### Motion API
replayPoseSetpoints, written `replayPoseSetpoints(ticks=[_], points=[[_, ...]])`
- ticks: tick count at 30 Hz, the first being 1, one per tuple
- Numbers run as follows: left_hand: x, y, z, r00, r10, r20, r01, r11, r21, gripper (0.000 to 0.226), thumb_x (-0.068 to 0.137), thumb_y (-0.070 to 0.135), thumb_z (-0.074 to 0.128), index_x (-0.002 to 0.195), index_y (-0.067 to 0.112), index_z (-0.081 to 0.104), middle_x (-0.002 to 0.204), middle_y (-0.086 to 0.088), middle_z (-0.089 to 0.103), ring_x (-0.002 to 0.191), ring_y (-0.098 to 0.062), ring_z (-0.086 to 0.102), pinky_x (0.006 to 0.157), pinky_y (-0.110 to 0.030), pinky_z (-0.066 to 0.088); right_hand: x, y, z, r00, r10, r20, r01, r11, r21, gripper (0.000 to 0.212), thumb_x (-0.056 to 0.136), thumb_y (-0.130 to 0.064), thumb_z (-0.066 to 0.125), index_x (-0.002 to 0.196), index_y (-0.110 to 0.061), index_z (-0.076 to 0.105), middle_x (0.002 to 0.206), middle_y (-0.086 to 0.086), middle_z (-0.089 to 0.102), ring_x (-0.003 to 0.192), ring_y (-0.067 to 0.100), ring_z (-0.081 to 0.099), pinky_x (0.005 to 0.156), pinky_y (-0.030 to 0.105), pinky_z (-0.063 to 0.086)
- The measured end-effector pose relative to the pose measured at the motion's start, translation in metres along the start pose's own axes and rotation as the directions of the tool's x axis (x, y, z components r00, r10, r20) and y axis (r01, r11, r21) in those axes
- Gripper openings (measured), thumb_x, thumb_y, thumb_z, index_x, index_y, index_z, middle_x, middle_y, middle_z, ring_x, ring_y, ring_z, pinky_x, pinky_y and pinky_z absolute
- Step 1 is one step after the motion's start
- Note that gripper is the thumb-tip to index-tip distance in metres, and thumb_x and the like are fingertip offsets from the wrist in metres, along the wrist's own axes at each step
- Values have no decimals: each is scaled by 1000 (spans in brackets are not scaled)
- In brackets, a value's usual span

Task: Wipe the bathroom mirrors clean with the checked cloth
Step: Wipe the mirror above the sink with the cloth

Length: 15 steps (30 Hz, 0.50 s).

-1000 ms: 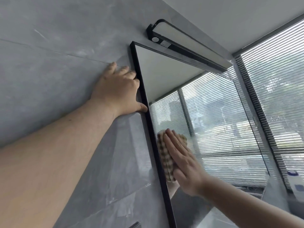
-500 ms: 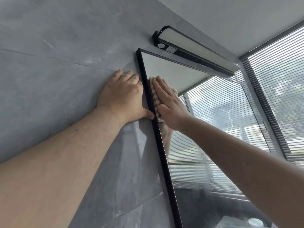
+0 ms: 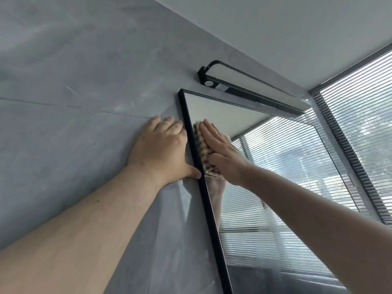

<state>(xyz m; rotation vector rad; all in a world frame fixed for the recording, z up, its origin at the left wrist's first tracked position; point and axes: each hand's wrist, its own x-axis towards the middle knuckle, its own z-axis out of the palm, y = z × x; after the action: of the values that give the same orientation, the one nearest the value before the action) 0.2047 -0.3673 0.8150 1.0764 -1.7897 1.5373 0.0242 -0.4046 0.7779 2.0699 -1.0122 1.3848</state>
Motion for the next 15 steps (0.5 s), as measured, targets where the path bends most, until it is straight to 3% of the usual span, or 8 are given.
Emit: replayPoseSetpoints(ticks=[3,6,8,9,12,14,15], points=[[3,0,0,1000,2,4,-2,1000,-6,120,55,93,54,147,17,42,156,0,38,147,-20,27,123,-39,12,26,1,-13,998,64,3,-64,996,63,74,97,-17,39,158,-32,0,165,-15,-9,141,-7,-12,116,23,-12],[7,-1,-4,1000,-10,4,10,999,39,118,45,96,42,137,22,49,142,3,49,134,-20,41,114,-39,23,50,1,-24,987,156,-28,-146,967,209,78,95,-13,43,158,-37,4,166,-8,6,150,18,12,124,46,11],[8,-1,-4,1000,-24,-9,24,998,57,121,41,96,33,137,23,46,139,5,48,129,-20,42,111,-39,24,60,3,-27,974,207,-88,-179,950,258,77,93,-12,46,156,-40,11,160,1,27,138,28,37,113,53,35],[7,-1,-3,1000,-27,-11,28,998,57,123,41,95,31,140,23,42,141,4,46,131,-20,40,113,-39,22,63,3,-27,971,207,-118,-172,953,251,73,94,-12,46,155,-38,16,158,2,32,133,28,41,110,52,39],[4,-1,1,1000,-14,-20,15,999,49,123,46,96,34,144,23,41,147,3,41,137,-20,35,118,-39,18,50,2,-22,981,137,-140,-116,982,149,63,99,-16,44,156,-31,21,164,-9,18,143,24,29,118,49,28],[4,-1,1,1000,-5,-27,6,999,35,119,50,97,42,143,24,43,150,3,39,140,-20,32,120,-39,15,29,5,-14,994,62,-93,-59,998,34,65,102,-20,40,159,-29,11,166,-13,3,150,10,7,123,35,6],[4,-1,1,1000,-5,-26,6,1000,30,118,52,97,45,144,24,43,152,3,37,142,-20,30,120,-39,14,20,7,-10,998,18,-64,-19,1000,-16,66,102,-20,38,159,-28,6,166,-13,-3,148,1,-3,119,24,-5]])
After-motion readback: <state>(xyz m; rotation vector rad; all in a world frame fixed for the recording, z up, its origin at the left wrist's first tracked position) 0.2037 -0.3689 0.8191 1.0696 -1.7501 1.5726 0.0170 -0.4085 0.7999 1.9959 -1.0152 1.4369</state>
